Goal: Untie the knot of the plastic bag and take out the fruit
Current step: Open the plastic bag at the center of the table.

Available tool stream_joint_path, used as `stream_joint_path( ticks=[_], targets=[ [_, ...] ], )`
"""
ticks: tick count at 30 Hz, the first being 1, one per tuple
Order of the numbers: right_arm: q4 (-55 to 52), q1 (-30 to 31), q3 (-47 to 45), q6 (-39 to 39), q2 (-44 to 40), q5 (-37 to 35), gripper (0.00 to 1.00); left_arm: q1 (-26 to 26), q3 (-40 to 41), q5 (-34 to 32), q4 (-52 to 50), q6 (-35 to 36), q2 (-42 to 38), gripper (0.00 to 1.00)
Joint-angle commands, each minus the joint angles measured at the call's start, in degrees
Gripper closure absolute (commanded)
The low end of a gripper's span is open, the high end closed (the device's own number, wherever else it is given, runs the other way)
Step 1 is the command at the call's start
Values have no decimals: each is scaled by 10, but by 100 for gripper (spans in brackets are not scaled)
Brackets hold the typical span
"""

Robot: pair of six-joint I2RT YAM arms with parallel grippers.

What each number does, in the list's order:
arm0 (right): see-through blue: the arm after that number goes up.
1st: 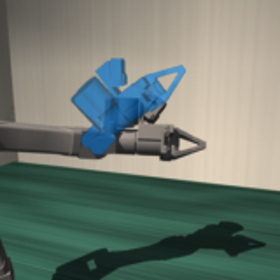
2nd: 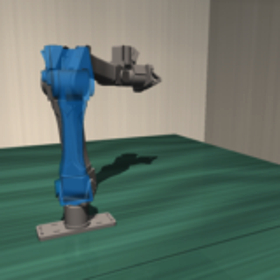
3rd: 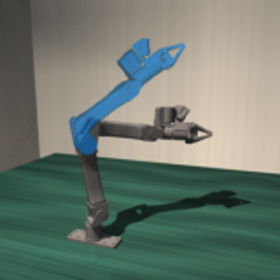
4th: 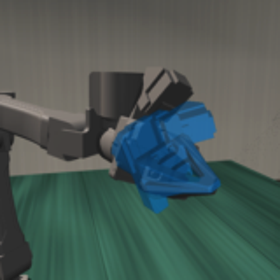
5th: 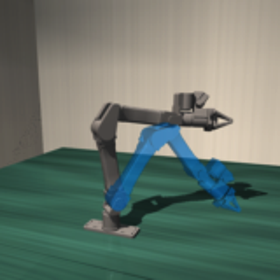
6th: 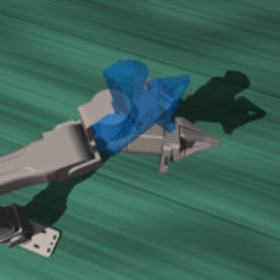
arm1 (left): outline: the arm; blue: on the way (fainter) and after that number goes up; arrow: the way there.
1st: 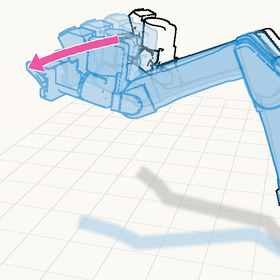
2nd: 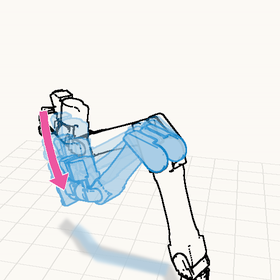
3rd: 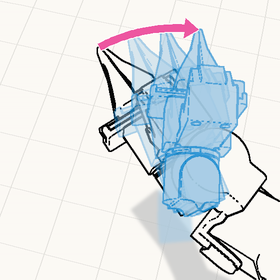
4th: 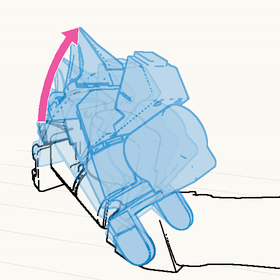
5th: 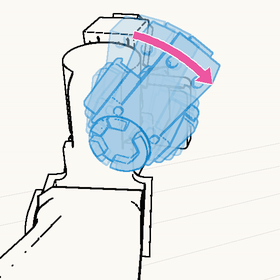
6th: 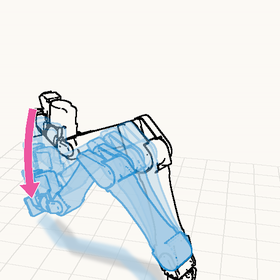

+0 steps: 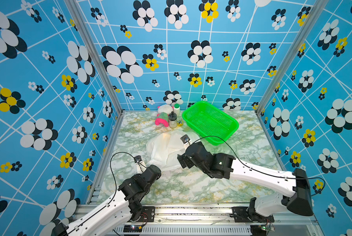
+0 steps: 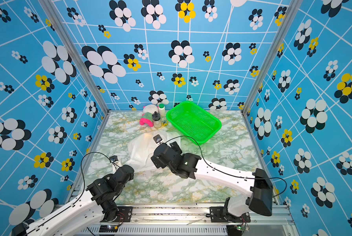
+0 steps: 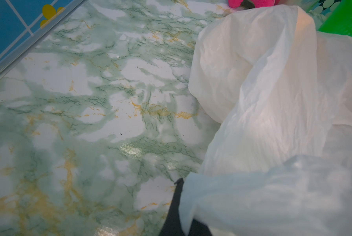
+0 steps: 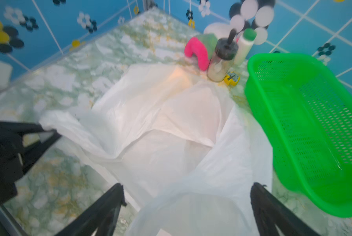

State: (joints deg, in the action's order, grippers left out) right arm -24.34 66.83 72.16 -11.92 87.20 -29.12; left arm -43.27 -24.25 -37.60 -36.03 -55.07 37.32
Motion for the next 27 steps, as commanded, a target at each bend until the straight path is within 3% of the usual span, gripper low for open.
stream_joint_path(
  ticks=[1, 6, 8, 12, 16, 18, 19, 20, 22, 25, 27],
  targets=[
    [-47, 1, 17, 16, 37, -9, 1, -3, 1, -24, -1, 2, -6, 100],
    [-46, -22, 9, 2, 70, -43, 2, -4, -9, -18, -13, 7, -12, 100],
    [-62, -38, 14, -10, 90, -72, 10, -4, -9, -18, -19, 6, -19, 100],
    [-61, -71, 10, -29, 108, -80, 43, -2, -10, -19, -34, 16, -41, 100],
    [-51, -76, 11, -31, 102, -73, 79, 7, -44, -18, -70, 43, -60, 93],
    [-42, -76, 10, -31, 93, -65, 96, 13, -69, -9, -83, 64, -68, 81],
    [-36, -76, 11, -30, 86, -60, 100, 18, -89, -5, -96, 75, -71, 69],
    [-30, -76, 10, -29, 80, -58, 100, 19, -109, -5, -112, 82, -72, 59],
    [-11, -77, 6, -28, 59, -49, 100, 23, -166, -17, -150, 112, -76, 28],
    [20, -76, -6, -29, 23, -27, 100, 25, -255, -47, -187, 166, -92, 13],
    [48, -76, -19, -34, -5, -12, 100, 25, -308, -29, -175, 218, -102, 10]
  ],
)
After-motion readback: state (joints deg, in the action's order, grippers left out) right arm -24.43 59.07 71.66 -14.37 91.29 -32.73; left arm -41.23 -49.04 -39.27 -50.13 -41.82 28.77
